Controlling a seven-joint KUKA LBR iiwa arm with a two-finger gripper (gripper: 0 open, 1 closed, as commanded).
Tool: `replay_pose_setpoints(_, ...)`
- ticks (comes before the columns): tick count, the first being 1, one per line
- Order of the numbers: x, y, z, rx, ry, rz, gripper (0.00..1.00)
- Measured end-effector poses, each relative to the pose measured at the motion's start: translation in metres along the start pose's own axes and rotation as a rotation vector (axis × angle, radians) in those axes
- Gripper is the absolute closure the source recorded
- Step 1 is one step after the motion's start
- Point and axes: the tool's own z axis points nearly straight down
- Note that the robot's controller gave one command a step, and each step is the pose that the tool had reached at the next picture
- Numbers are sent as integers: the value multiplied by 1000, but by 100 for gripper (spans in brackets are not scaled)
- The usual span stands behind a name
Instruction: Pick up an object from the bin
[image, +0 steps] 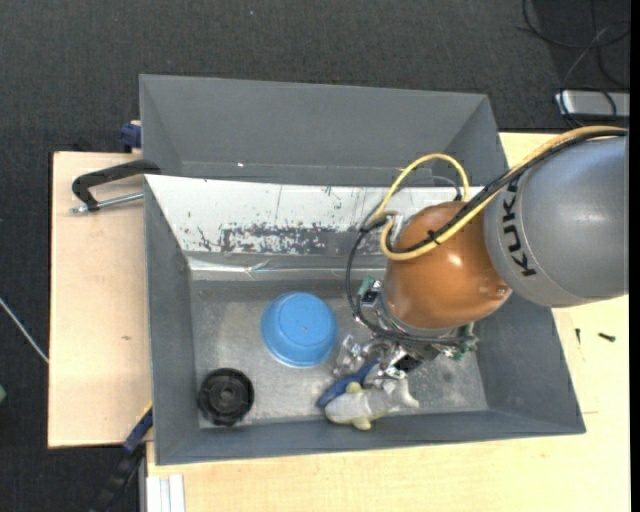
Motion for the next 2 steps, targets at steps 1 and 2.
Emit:
replay_pose_setpoints(1,9,-10,-110,2,3,-93,100)
replay_pose_setpoints(2,11,-11,-183,3,2,-79,100)
